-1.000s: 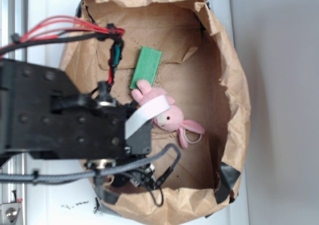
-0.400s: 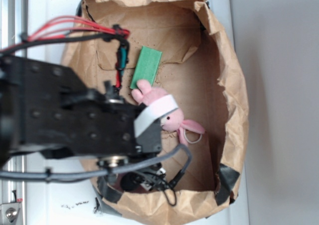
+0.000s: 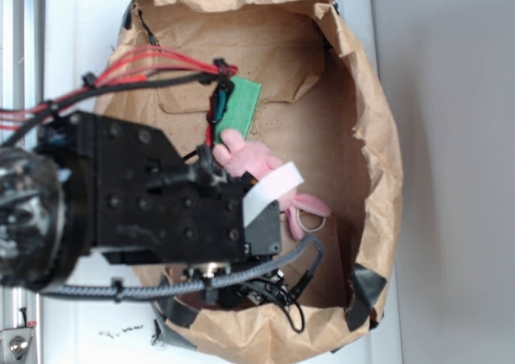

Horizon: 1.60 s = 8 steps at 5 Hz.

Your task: Grab the rock.

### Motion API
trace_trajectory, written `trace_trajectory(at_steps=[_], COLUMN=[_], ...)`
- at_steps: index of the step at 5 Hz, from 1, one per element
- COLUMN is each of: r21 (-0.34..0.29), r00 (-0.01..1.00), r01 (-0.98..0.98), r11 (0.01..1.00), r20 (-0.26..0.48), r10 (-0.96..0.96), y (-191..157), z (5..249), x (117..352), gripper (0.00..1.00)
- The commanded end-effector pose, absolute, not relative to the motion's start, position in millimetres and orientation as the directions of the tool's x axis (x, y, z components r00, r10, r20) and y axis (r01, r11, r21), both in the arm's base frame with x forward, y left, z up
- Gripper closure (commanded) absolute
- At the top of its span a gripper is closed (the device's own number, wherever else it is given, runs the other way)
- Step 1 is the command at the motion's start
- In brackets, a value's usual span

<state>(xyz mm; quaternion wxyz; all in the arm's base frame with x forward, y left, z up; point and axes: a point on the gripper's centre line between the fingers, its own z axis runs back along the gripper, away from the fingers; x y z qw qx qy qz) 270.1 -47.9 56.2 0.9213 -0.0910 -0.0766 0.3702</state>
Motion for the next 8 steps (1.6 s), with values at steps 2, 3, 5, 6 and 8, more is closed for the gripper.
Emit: trace_trajectory(at_steps=[2, 3, 5, 6, 8], r21=[-0.404, -0.402, -0.377, -0.352, -0.262], r00=[0.722, 0.722, 0.739, 0.747, 0.768], r01=[-0.610, -0.613, -0.597, -0.594, -0.581], r11=[0.682, 0.680, 0.708, 0.724, 0.770], r20=[0.071, 0.063, 0.084, 0.092, 0.137], r10=[0.688, 0.689, 0.668, 0.658, 0.626], y=[-49.7, -49.0, -62.6, -68.9, -72.5], z=[79.6, 89.5, 78.0, 65.9, 26.3], x=[269.5, 272.0, 272.5, 273.6, 268.2], gripper=[0.00, 0.00, 0.00, 0.00, 0.00])
